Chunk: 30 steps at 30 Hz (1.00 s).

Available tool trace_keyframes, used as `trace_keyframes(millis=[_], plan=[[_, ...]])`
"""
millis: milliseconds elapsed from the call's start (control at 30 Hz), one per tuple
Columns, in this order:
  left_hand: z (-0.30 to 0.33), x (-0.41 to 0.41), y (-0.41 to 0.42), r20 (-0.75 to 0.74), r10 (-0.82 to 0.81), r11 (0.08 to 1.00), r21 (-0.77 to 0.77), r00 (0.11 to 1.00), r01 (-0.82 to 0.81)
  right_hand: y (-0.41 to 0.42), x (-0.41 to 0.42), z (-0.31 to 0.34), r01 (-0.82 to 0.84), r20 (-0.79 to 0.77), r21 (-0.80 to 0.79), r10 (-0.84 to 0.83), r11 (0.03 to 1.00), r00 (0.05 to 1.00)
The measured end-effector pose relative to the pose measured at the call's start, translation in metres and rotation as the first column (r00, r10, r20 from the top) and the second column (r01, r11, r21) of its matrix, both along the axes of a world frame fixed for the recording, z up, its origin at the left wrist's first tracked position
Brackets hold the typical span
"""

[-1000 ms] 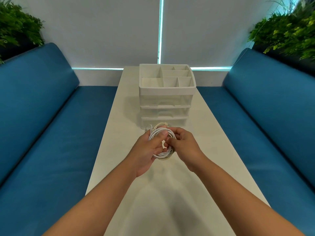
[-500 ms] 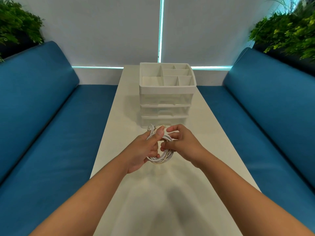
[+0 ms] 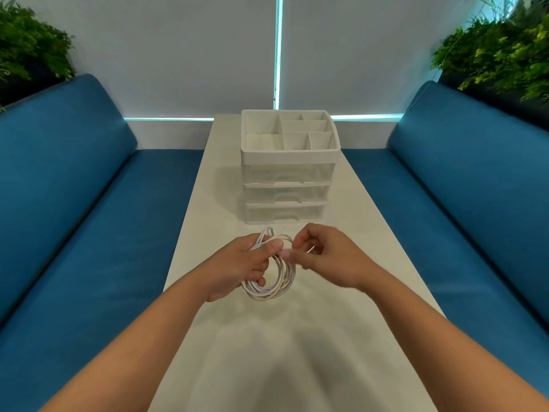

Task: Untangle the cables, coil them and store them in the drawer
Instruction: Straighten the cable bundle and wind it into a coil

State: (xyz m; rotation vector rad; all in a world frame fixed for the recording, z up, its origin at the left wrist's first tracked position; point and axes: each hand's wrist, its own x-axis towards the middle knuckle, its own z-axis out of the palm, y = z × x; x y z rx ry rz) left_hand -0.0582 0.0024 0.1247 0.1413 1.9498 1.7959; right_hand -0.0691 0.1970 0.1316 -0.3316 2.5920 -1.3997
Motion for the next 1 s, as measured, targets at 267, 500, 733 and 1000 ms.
trace_keyframes(millis=[267,500,733,1000], plan=[[0.013,0.001,0.002,0.030,-0.187,0.981,-0.054,0.982,0.188,-0.007,-0.028,0.023,-0.449,-0.027,0.329,0.483,0.831,0.875],[0.007,-0.001,-0.013,0.034,-0.101,0.986,-0.130,0.994,0.104,-0.013,-0.031,0.013,-0.478,0.071,0.427,0.498,0.768,0.864],[-0.009,-0.006,-0.003,-0.059,0.128,0.980,-0.143,0.990,-0.135,-0.011,-0.030,0.015,-0.339,0.033,0.423,0.360,0.840,0.932],[-0.023,-0.009,0.012,-0.329,0.394,0.885,-0.117,0.858,-0.451,-0.033,-0.025,0.028,0.123,0.219,-0.205,-0.078,0.971,0.973]])
